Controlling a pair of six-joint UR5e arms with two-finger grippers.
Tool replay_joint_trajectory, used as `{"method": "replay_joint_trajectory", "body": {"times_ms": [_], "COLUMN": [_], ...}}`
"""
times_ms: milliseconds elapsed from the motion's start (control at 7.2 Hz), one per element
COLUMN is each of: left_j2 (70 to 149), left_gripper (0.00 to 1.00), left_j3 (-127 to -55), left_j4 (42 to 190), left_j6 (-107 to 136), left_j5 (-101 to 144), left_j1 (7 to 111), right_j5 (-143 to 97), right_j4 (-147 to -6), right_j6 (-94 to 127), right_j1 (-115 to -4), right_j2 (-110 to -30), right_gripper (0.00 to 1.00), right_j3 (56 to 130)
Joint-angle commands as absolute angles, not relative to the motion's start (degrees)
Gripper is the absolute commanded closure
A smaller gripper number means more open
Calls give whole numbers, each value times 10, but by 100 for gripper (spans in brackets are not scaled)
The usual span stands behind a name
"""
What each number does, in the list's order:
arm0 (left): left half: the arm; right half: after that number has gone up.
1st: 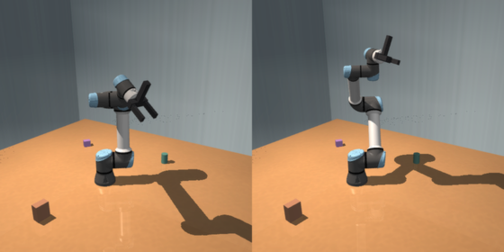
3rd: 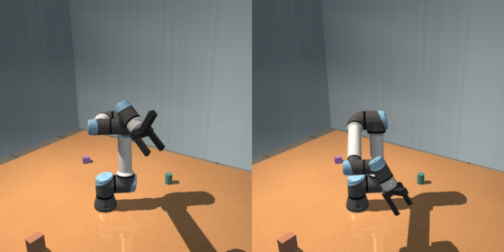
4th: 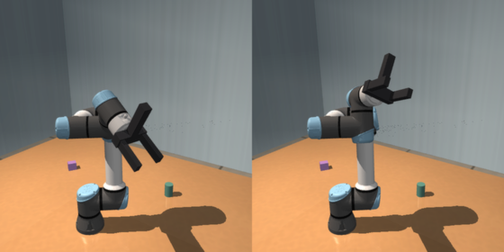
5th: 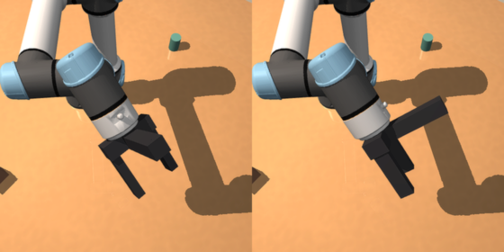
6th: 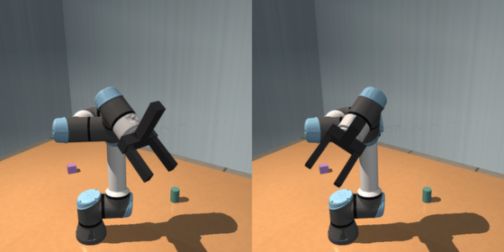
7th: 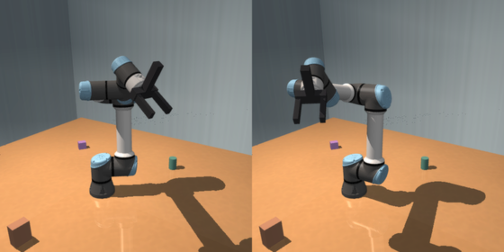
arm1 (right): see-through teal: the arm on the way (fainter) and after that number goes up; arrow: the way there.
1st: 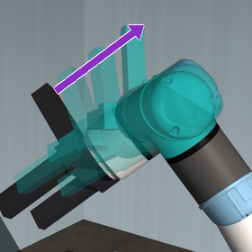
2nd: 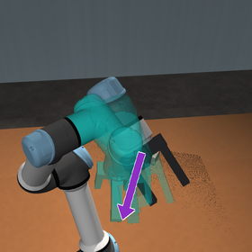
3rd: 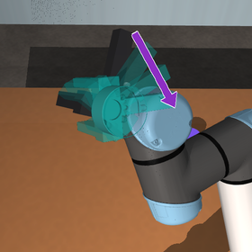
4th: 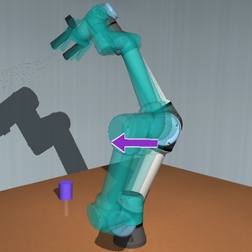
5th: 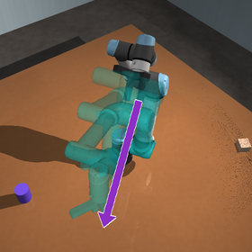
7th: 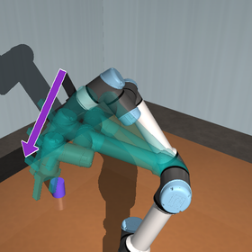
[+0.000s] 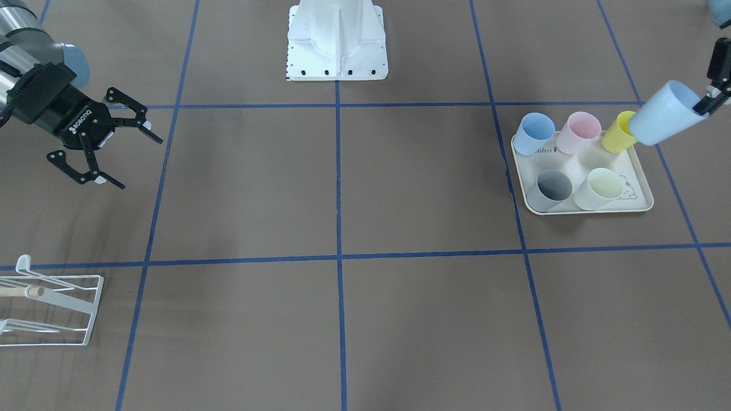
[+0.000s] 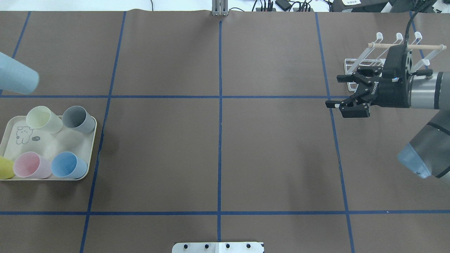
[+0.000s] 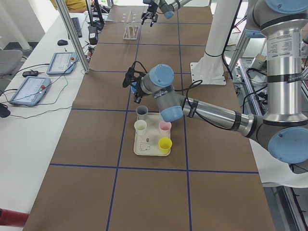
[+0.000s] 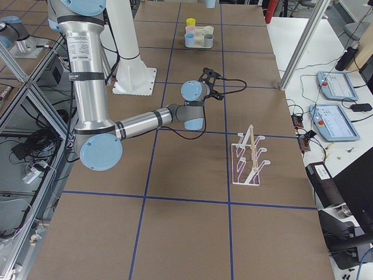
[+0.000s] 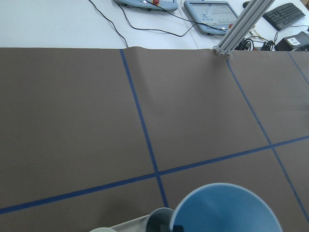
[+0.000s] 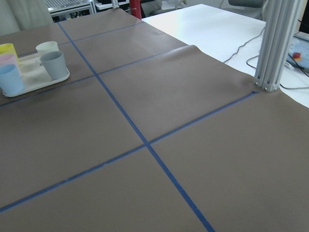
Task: Transfer IKEA cup to right arm and place on rack
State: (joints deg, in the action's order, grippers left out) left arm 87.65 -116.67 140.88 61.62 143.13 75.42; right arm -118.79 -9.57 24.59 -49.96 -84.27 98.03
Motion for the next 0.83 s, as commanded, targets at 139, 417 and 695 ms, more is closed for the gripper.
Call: {"method": "replay_joint_trajectory", "body": {"times_ms": [139, 417, 695], "left_j2": [1005, 1054, 1072], "left_gripper": [100, 100, 100], "left_j3": [-1185, -1183, -1180], "left_j4": [1410, 1410, 1410], "left_j6": [877, 945, 969], "left_j5": [1350, 1281, 1205], "left_j1": [612, 535, 460], "right_j5": [-1098, -1048, -950], "right_j4": [-31, -40, -39], "right_j6": [240, 240, 208], "right_j1": [-392, -330, -268], "right_j2": [-756, -686, -644], "right_gripper": [1, 1, 1], "right_j3": [955, 927, 904]}}
